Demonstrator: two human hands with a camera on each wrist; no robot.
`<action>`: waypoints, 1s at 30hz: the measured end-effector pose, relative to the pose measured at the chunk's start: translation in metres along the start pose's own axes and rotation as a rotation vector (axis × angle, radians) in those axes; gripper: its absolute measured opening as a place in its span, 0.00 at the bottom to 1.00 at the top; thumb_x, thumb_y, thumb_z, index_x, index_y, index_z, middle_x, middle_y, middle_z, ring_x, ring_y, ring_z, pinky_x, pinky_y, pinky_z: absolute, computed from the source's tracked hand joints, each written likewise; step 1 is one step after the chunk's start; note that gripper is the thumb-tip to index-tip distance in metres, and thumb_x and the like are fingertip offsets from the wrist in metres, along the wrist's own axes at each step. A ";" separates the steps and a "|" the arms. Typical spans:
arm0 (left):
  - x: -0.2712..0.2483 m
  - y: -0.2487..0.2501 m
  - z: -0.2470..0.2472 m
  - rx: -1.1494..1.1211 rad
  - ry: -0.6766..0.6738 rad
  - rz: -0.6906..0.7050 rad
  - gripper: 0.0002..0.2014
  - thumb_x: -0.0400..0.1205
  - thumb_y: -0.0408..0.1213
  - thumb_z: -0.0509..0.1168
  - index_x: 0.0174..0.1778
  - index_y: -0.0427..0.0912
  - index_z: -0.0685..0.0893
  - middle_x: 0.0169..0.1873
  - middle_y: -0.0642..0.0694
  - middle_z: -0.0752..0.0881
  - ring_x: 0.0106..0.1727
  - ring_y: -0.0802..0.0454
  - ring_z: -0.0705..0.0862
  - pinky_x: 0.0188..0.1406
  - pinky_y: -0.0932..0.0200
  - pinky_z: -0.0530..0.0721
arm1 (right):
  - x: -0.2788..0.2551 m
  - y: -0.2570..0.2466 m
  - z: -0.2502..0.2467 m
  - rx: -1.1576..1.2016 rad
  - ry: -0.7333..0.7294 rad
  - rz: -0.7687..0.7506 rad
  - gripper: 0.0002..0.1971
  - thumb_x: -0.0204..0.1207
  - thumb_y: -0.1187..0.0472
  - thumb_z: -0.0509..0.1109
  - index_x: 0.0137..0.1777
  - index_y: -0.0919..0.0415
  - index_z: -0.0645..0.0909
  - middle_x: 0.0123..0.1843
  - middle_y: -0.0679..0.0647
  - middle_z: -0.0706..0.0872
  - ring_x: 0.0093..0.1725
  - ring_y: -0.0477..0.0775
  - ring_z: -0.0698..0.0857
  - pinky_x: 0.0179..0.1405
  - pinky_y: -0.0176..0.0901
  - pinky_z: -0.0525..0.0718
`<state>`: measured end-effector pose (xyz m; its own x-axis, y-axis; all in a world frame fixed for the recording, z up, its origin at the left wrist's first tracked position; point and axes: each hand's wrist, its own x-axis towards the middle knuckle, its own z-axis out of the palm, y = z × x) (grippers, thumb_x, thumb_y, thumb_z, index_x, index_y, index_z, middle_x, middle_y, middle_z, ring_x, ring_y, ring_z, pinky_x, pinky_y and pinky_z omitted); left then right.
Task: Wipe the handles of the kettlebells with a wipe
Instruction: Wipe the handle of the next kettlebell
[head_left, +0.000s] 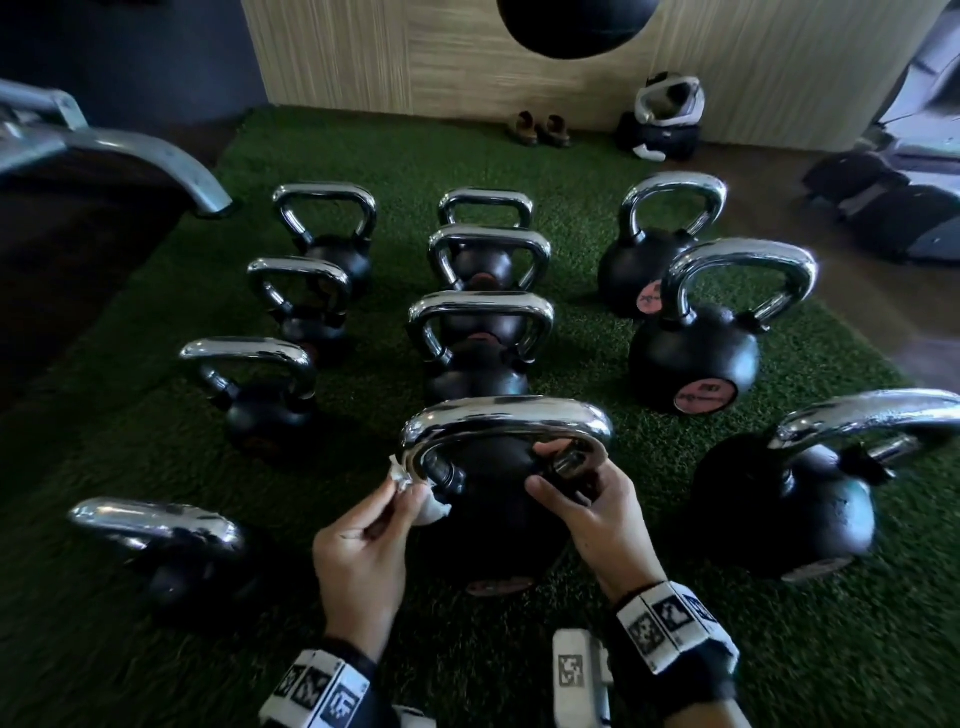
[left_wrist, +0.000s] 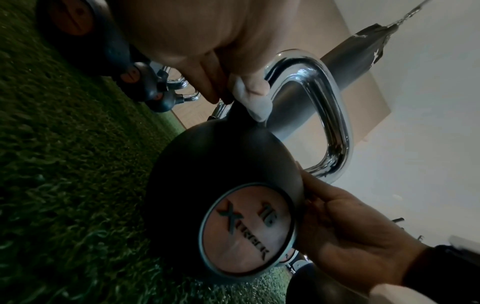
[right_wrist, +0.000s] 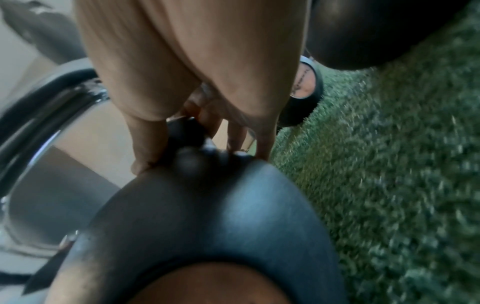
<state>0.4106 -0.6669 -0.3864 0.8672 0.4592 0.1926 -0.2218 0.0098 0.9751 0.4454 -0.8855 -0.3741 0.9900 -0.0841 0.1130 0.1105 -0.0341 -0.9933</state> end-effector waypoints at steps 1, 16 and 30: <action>0.001 0.002 0.001 0.020 -0.001 0.006 0.10 0.77 0.32 0.76 0.50 0.30 0.93 0.41 0.47 0.96 0.48 0.64 0.93 0.54 0.78 0.82 | -0.002 -0.001 0.000 -0.031 0.006 -0.004 0.16 0.70 0.65 0.85 0.56 0.51 0.90 0.56 0.52 0.94 0.59 0.49 0.91 0.62 0.48 0.88; 0.073 -0.002 0.058 0.249 -0.231 0.079 0.15 0.73 0.32 0.83 0.55 0.34 0.94 0.49 0.47 0.94 0.48 0.69 0.91 0.54 0.70 0.88 | -0.068 -0.006 -0.027 -0.622 0.065 -0.230 0.20 0.66 0.62 0.67 0.53 0.46 0.94 0.63 0.40 0.91 0.66 0.38 0.87 0.66 0.39 0.86; 0.065 0.027 0.059 0.428 -0.192 0.283 0.09 0.80 0.40 0.80 0.51 0.41 0.96 0.45 0.49 0.95 0.46 0.73 0.89 0.43 0.71 0.86 | 0.035 0.008 0.006 -0.410 -0.213 0.076 0.14 0.74 0.45 0.77 0.59 0.31 0.84 0.61 0.41 0.90 0.60 0.48 0.89 0.64 0.62 0.86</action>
<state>0.4876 -0.6893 -0.3407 0.8745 0.2206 0.4319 -0.2921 -0.4713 0.8322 0.4814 -0.8832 -0.3783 0.9946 0.1033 -0.0100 0.0356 -0.4302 -0.9020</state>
